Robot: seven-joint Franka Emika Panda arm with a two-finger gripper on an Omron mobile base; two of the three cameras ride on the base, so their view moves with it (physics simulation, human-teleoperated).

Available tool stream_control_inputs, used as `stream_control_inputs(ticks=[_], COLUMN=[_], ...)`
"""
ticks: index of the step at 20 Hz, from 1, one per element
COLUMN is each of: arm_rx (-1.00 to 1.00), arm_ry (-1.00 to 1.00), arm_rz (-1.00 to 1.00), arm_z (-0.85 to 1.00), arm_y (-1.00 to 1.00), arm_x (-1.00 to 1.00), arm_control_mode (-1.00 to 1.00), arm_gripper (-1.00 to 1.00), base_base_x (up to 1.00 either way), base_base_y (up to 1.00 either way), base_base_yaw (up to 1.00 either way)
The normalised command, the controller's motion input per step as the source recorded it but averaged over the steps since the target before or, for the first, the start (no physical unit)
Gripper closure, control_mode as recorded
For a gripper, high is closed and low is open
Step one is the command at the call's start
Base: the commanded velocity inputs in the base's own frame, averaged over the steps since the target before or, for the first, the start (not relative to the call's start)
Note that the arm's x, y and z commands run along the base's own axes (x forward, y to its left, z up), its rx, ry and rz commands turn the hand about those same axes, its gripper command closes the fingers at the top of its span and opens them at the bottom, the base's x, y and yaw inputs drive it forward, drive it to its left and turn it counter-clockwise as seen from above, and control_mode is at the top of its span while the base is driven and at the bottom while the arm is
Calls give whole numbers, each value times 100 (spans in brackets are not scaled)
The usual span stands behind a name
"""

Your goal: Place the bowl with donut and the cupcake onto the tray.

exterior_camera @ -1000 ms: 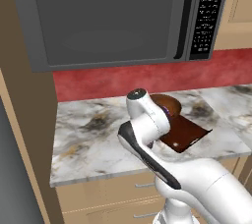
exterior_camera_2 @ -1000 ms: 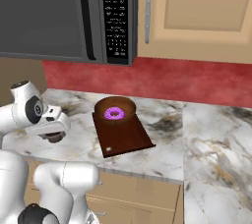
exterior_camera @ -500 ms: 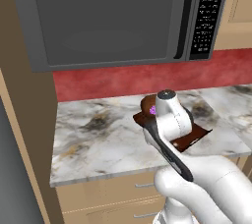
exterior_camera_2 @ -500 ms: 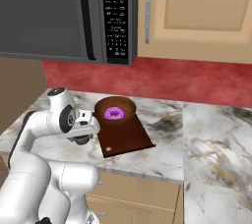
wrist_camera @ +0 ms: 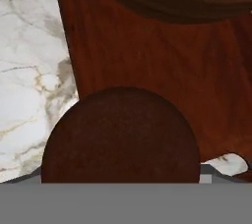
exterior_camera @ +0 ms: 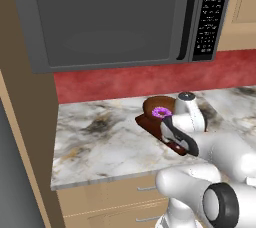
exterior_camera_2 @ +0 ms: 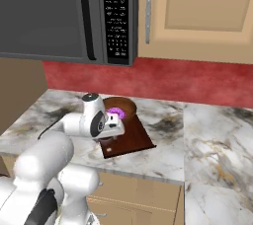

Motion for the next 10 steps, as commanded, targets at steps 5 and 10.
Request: stream_control_inputs(ticks=[5,10], arm_rx=[0,0], arm_ry=[11,10], arm_rz=[6,3], arm_z=[-11,-14], arm_y=[-40,-41], arm_x=[46,34], arm_control_mode=[-100,-100], arm_gripper=[100,100], base_base_x=[0,0], base_base_y=[0,0], base_base_yaw=[0,0])
